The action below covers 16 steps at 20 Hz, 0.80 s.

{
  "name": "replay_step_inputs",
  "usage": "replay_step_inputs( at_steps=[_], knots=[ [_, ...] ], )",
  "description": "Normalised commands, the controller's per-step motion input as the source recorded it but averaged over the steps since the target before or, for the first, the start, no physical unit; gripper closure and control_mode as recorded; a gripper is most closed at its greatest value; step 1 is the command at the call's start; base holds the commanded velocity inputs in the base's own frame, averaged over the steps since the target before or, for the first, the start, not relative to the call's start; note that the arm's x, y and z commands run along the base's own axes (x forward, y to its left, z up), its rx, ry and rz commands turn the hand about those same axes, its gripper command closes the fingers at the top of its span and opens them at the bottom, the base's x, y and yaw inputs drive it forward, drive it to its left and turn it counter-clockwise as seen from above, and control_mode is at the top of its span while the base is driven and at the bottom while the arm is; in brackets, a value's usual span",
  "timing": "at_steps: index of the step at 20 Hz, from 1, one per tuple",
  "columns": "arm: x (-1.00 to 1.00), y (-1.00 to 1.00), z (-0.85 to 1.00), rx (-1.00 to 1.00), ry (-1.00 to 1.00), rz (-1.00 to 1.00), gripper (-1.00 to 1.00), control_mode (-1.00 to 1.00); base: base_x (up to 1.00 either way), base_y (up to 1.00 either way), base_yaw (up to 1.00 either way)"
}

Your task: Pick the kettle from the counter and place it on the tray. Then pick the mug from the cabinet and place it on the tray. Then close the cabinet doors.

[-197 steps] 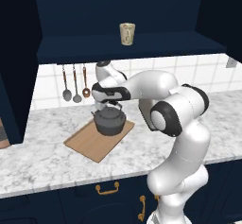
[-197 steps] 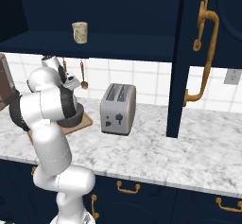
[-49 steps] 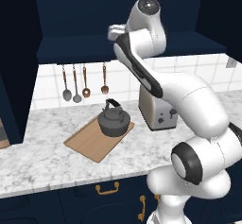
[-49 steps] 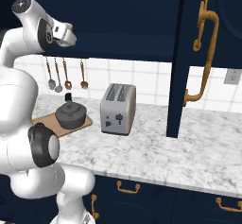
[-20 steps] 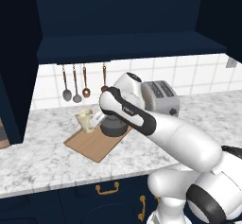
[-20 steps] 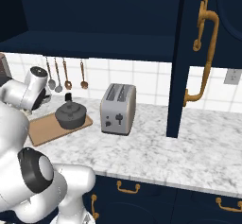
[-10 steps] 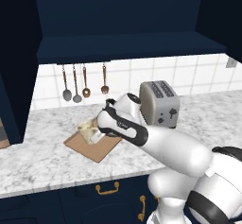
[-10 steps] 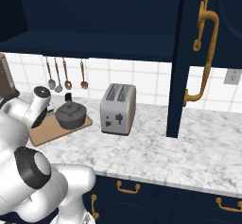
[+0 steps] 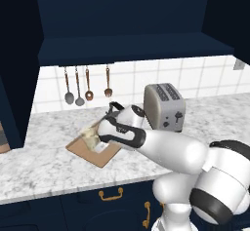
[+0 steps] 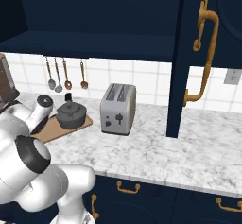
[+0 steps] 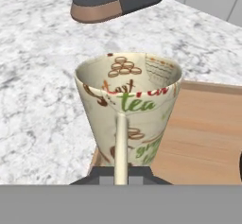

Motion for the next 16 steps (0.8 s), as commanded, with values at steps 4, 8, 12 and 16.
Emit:
replay_step_inputs(
  at_steps=[4,8,12,16],
  knots=[
    [0.13,0.00,-0.32,0.02,0.00,0.00,1.00,-1.00,0.00,0.00,0.00],
    [0.22,0.01,-0.34,0.02,0.00,0.00,1.00,-1.00,0.00,0.00,0.00],
    [0.30,0.09,-0.32,0.01,-0.02,0.00,1.00,-1.00,0.00,0.00,0.00],
    [0.30,0.22,-0.42,0.01,0.00,0.00,1.00,-1.00,0.00,0.00,0.00]
  ],
)
